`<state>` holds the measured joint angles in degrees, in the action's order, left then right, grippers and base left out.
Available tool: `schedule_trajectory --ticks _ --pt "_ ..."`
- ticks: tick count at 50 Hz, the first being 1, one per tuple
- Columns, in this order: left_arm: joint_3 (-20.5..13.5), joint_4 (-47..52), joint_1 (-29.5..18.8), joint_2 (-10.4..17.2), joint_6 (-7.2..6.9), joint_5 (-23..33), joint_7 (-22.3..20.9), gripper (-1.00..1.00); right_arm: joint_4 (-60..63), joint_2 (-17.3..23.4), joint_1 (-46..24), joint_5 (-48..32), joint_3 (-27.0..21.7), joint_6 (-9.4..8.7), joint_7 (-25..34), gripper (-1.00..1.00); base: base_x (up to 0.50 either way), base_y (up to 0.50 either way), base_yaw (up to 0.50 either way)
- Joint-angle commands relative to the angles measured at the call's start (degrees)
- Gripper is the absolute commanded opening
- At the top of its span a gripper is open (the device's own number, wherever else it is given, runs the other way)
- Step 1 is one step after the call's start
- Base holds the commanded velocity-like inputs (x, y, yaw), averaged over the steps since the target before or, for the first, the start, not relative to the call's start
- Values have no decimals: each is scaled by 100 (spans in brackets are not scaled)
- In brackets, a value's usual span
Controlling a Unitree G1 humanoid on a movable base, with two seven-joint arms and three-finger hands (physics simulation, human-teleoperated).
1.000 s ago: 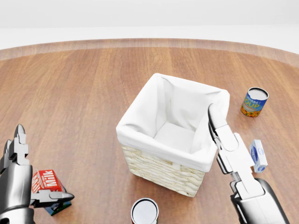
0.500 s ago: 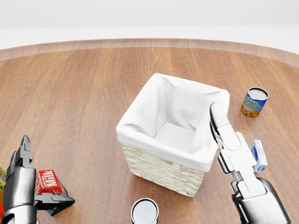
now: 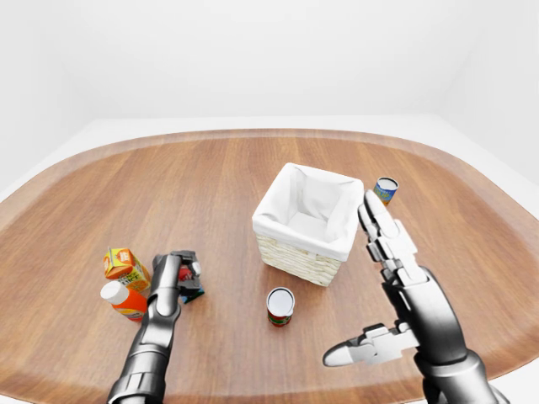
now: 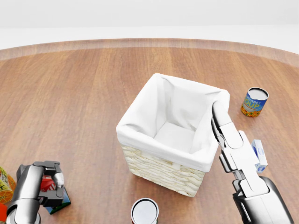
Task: Pick the milk and place it in the basket.
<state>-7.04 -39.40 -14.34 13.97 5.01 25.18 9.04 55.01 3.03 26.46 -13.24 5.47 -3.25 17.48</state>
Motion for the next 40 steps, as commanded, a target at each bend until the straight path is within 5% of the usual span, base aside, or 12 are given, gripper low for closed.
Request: schedule_trajectory --ticks 1,18,34,40 --pt "174 -496 53 -1 -1 268 500 -100 -11 -4 -6 -2 6 3 1 100 1 0 -1" --pt "-305 2662 808 -201 -1 134 -540 -100 -39 4 14 -5 14 40 -3 100 0 0 0" --pt "-489 3159 857 -183 -16 267 -693 -100 -46 15 33 -18 32 78 -20 100 0 0 0" --pt "-563 3510 851 -150 -242 278 -845 -100 -71 18 13 -22 23 82 -26 100 0 0 0"
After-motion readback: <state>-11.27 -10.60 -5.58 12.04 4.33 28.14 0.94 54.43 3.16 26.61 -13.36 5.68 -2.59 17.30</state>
